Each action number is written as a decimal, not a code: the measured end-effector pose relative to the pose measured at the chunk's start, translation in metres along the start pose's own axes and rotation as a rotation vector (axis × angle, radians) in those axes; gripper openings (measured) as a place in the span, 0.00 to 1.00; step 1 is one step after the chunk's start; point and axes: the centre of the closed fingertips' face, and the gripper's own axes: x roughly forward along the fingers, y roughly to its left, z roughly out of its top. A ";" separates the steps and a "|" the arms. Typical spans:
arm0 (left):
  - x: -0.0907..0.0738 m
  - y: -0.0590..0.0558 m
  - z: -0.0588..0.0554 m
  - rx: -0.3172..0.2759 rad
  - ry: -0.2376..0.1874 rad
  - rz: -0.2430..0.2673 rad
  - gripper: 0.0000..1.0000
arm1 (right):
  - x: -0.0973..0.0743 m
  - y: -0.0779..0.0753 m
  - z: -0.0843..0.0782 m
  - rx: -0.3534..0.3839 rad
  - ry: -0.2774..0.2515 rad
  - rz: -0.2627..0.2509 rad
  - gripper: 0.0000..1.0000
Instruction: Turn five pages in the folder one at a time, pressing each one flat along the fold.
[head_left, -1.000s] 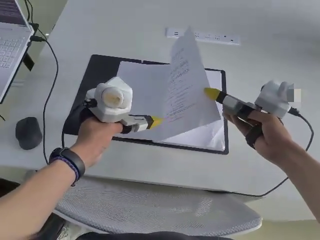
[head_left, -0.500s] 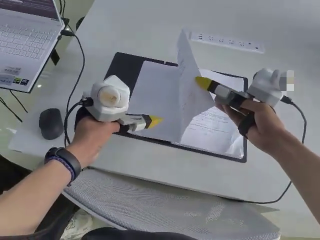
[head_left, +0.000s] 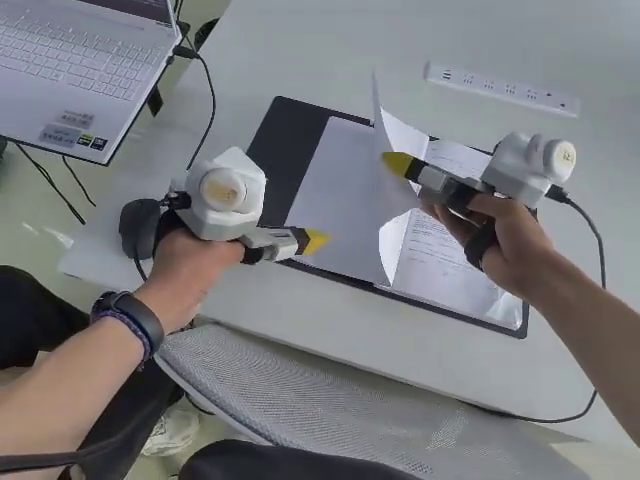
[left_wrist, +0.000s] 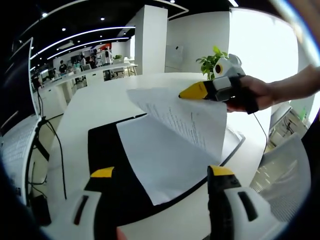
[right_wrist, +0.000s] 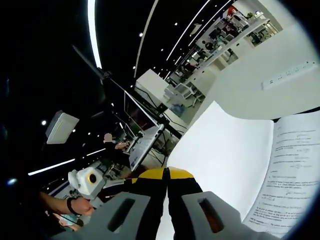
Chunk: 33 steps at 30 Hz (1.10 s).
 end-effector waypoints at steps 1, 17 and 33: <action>-0.002 0.001 0.000 -0.004 -0.001 0.002 0.73 | 0.004 -0.001 -0.002 0.004 0.006 0.000 0.00; -0.014 0.010 -0.004 -0.038 -0.015 0.020 0.73 | 0.046 -0.022 -0.037 0.075 0.074 -0.018 0.00; -0.022 0.026 -0.007 -0.071 -0.024 0.042 0.73 | 0.078 -0.044 -0.085 0.152 0.166 -0.066 0.00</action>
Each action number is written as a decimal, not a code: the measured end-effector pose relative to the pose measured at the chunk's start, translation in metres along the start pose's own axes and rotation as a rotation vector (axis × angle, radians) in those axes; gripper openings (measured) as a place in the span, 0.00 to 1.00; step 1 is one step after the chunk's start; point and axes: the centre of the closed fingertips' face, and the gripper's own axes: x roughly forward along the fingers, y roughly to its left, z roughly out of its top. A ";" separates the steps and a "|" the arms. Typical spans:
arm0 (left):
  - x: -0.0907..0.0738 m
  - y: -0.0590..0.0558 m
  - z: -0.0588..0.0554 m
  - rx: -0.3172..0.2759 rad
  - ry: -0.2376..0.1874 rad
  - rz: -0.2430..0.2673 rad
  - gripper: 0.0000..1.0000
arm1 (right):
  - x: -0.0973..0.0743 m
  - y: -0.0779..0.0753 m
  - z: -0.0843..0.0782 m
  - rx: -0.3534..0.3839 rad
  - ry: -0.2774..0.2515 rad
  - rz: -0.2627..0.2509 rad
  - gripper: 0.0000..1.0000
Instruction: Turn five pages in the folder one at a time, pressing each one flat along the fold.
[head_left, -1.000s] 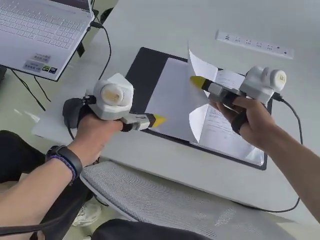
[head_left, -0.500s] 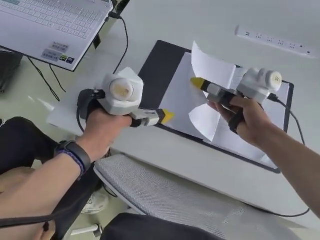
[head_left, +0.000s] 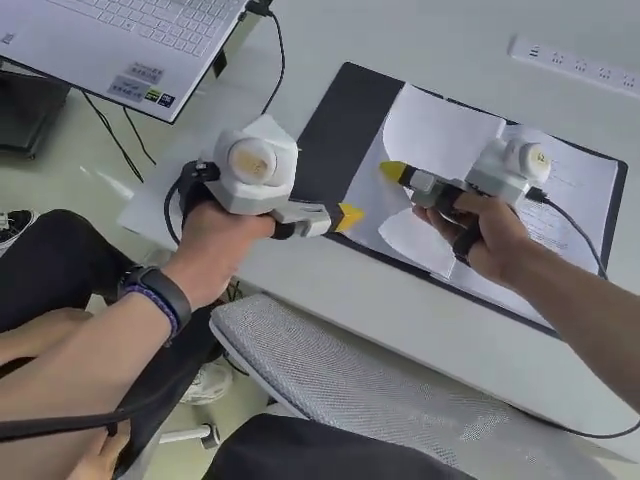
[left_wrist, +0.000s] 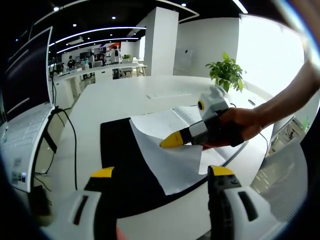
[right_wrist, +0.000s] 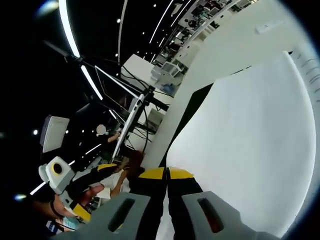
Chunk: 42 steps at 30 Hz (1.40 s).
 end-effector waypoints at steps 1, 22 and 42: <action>0.000 0.000 0.000 -0.001 0.000 0.000 0.73 | 0.002 -0.004 -0.002 0.005 0.006 -0.005 0.00; -0.004 0.004 -0.005 -0.024 0.008 0.004 0.73 | 0.021 -0.044 -0.022 0.104 0.024 -0.080 0.00; 0.001 -0.004 -0.005 -0.017 0.016 -0.016 0.72 | 0.019 -0.037 -0.026 0.097 0.019 -0.083 0.01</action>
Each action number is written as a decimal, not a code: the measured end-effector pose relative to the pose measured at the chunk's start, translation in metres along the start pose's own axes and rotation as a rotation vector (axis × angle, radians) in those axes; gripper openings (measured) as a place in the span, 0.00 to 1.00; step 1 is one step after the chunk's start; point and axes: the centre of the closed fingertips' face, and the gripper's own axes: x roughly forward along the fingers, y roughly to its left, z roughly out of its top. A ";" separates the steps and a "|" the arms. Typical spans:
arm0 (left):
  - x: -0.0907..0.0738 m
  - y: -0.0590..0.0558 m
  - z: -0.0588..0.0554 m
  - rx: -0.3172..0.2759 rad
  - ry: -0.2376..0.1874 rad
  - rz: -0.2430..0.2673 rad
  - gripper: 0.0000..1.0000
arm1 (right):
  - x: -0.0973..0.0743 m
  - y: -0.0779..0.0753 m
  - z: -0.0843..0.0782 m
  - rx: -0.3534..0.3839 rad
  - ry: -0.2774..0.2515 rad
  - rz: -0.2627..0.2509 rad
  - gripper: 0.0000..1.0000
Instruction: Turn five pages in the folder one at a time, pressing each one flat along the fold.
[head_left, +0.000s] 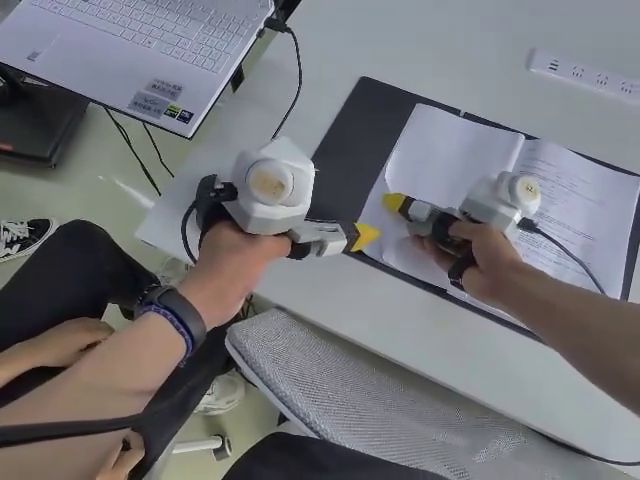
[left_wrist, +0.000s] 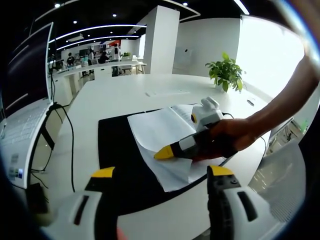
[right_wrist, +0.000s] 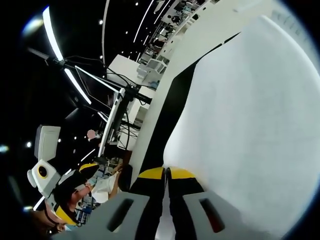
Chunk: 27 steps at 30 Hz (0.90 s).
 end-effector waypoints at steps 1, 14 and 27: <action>0.000 0.000 0.000 0.003 0.002 0.000 0.72 | 0.000 0.001 0.000 -0.001 0.000 0.001 0.02; 0.005 -0.003 0.006 0.018 0.002 -0.011 0.71 | -0.008 0.007 0.010 -0.024 -0.014 0.016 0.22; 0.019 -0.013 0.005 0.025 0.012 -0.047 0.64 | -0.042 0.021 0.041 -0.179 -0.039 0.030 0.31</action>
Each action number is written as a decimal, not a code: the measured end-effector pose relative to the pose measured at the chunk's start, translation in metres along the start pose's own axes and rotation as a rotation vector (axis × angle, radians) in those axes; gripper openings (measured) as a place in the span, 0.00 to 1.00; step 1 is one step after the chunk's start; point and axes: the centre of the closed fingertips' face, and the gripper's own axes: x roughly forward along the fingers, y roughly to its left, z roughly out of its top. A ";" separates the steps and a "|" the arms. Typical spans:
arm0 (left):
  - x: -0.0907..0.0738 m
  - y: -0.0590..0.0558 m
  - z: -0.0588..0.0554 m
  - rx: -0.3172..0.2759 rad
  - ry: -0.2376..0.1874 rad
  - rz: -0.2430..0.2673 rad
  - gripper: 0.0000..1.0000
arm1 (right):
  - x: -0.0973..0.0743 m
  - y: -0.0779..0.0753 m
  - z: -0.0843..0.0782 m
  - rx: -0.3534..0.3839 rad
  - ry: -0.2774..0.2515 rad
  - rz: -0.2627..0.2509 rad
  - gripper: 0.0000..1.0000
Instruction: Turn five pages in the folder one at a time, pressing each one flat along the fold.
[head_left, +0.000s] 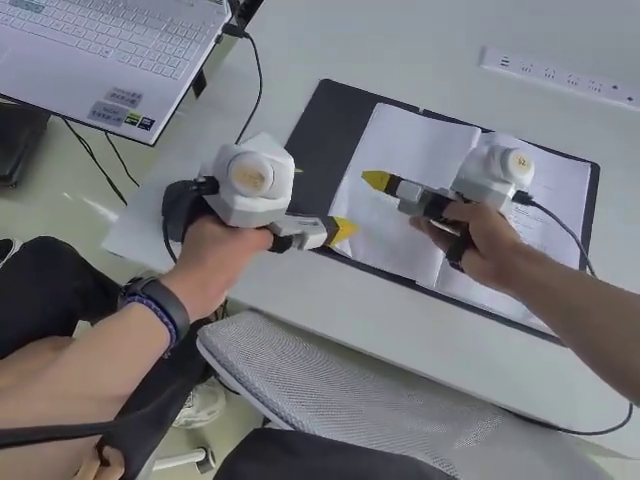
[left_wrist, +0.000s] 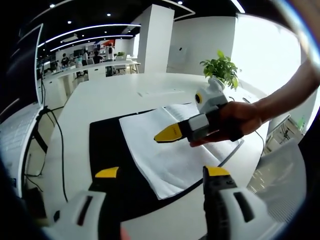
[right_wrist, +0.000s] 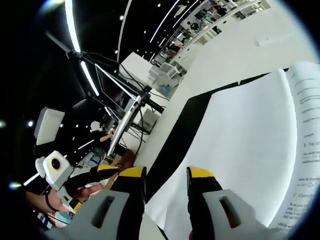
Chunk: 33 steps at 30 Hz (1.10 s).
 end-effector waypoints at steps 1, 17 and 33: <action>0.002 -0.001 -0.001 0.001 0.003 -0.002 0.63 | -0.006 0.008 0.002 -0.015 -0.008 0.000 0.31; 0.035 -0.014 -0.016 0.035 0.069 -0.057 0.35 | -0.067 0.021 0.043 -0.143 -0.082 -0.031 0.32; 0.062 -0.005 -0.066 0.048 0.233 -0.027 0.11 | -0.100 0.000 0.044 -0.157 -0.091 -0.088 0.31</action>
